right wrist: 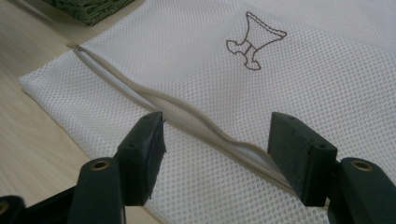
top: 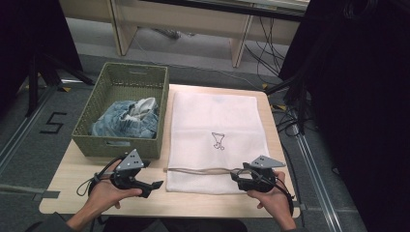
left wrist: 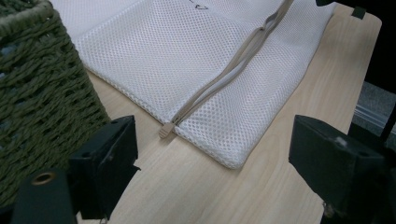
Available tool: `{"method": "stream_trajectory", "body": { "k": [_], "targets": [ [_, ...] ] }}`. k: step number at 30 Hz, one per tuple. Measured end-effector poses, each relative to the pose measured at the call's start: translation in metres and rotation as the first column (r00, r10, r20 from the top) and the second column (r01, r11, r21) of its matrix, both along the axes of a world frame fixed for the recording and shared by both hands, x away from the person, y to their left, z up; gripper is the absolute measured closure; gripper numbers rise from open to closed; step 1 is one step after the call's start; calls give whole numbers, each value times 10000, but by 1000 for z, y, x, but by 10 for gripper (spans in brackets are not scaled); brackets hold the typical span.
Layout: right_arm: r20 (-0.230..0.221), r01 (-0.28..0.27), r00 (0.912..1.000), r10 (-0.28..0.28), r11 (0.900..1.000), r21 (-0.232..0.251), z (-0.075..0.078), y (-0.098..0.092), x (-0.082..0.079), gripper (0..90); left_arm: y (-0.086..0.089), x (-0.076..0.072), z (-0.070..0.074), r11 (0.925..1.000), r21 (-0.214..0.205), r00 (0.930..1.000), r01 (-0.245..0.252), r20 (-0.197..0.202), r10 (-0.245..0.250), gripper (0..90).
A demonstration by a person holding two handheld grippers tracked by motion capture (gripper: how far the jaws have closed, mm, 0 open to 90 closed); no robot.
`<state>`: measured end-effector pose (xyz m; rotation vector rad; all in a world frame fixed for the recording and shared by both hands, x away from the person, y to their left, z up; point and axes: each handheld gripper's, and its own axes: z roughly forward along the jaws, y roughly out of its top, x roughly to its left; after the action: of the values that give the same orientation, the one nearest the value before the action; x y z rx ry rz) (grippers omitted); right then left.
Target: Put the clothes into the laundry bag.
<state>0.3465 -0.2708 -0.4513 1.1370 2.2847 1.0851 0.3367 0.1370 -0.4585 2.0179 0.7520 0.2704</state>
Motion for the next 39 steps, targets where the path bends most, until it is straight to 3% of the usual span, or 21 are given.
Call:
{"method": "stream_trajectory", "body": {
  "k": [3, 4, 5, 7, 11, 12, 15, 16, 17, 22, 23, 26, 28, 29, 33, 39],
  "targets": [
    [-23, -24, 10000, 24, 10000, -29, 0, 0, 0, 373, 1, 0, 1, 9999, -86, 9999, -89, -113, 89, 150],
    [-217, 46, 9998, -45, 10000, 50, -1, 1, -1, 373, 1, 1, 1, 9999, -102, 9999, -56, -98, 55, 150],
    [-30, -65, 10000, 64, 9999, -130, -2, 0, 0, 373, 1, 0, 0, 9999, -121, 9998, -82, -161, 80, 150],
    [-259, -5, 9997, 4, 10000, -35, -1, 2, -1, 373, 0, -1, 0, 9999, -122, 9998, -94, -175, 92, 149],
    [-232, -7, 9997, 4, 10000, -93, -2, 3, -1, 373, 0, 0, 0, 10000, -4, 10000, 77, -60, -77, 150],
    [-18, -95, 10000, 94, 9997, -240, -2, 2, 1, 373, 0, 0, 0, 9999, 49, 9999, 140, -49, -139, 150],
    [-123, -184, 9998, 182, 9997, -174, -2, 2, 1, 372, 0, 0, 0, 10000, 19, 9999, 64, -78, -63, 149],
    [37, -294, 9996, 295, 9990, -332, -4, 1, 2, 372, -1, -1, 0, 10000, -22, 9999, 28, -151, -28, 150],
    [-291, 25, 9996, -28, 9999, -112, -2, 4, 0, 372, -1, -1, 0, 9999, -29, 9997, 100, -214, -100, 150],
    [-237, -151, 9996, 143, 9994, -323, -3, 3, 2, 372, -1, 0, 0, 10000, -24, 9998, 83, -192, -83, 151],
    [-50, -204, 9998, 202, 9992, -358, -5, 3, 4, 368, 0, 0, 0, 9999, 31, 9999, 125, -108, -124, 151],
    [-224, -220, 9995, 212, 9991, -356, -7, 4, 4, 357, -1, 0, 1, 10000, 10, 10000, 46, -23, -46, 151],
    [-188, -247, 9995, 236, 9977, -629, -10, 6, 6, 338, 0, 1, -1, 10000, -3, 10000, 65, 39, -65, 151],
    [-221, -306, 9993, 291, 9971, -694, -10, 6, 7, 336, -1, 1, 0, 9999, -63, 9997, -110, -197, 108, 151],
    [-516, -226, 9985, 167, 9931, -1148, -14, 9, 10, 327, 1, 2, 0, 9999, 130, 10000, 8, 10, -8, 154],
    [-377, -323, 9989, 261, 9840, -1751, -19, 14, 17, 325, -1, 1, -1, 9997, 160, 9999, -166, -11, 166, 155]
  ]
}}
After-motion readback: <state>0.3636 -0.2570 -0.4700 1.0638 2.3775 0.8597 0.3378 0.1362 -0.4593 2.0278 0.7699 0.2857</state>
